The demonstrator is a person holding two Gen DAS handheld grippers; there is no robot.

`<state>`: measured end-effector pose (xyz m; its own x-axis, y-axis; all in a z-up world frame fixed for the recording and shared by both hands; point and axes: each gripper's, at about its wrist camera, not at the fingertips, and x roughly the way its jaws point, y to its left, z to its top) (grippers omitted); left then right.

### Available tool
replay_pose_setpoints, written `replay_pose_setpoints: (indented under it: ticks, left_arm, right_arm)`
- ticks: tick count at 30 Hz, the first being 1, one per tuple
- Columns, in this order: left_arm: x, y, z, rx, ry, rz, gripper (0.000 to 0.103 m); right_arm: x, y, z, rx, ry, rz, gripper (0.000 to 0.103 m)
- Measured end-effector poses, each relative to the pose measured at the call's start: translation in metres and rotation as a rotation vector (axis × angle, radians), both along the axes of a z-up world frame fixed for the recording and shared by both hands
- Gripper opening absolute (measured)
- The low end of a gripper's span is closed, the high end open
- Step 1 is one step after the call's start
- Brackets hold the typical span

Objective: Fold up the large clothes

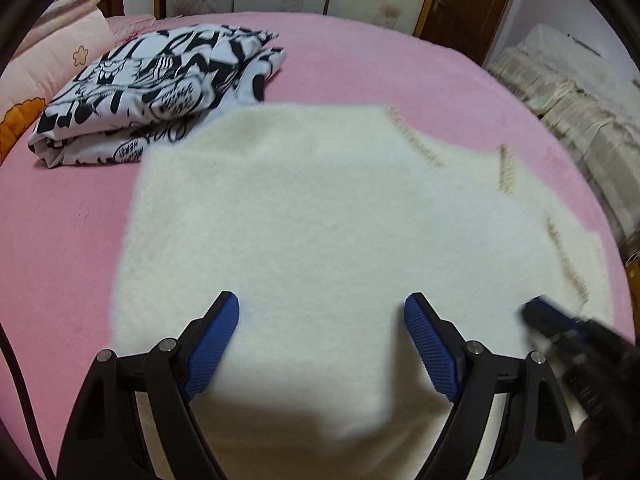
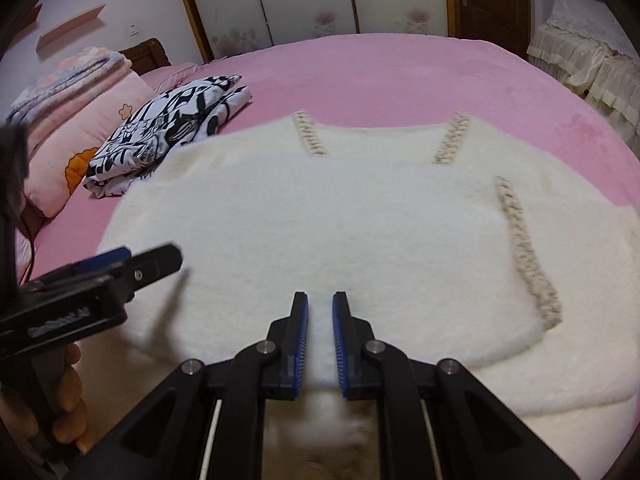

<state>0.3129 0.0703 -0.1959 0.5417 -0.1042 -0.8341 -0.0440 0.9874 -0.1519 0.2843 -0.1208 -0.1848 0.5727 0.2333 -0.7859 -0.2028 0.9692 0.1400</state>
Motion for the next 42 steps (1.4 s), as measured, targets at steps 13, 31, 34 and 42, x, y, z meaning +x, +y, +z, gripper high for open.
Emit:
replay_pose_setpoints:
  ticks: [13,31,34,42]
  left_arm:
    - [-0.005,0.02,-0.007,0.091,-0.022,-0.006,0.084]
    - [-0.012,0.019,0.0,0.081,0.022,0.014,0.086]
    - [-0.023,0.019,0.012,0.045,0.038,0.016,0.086]
    - [-0.08,0.016,0.07,0.035,-0.023,0.035,0.086]
  right_arm:
    - [-0.001,-0.09,-0.003,-0.059,-0.022,-0.181,0.0]
    - [-0.004,-0.088,0.005,0.009,0.054,-0.201,0.007]
    - [-0.013,-0.091,0.014,0.052,0.075,-0.206,0.008]
    - [-0.07,-0.095,0.068,0.085,0.017,-0.18,0.008]
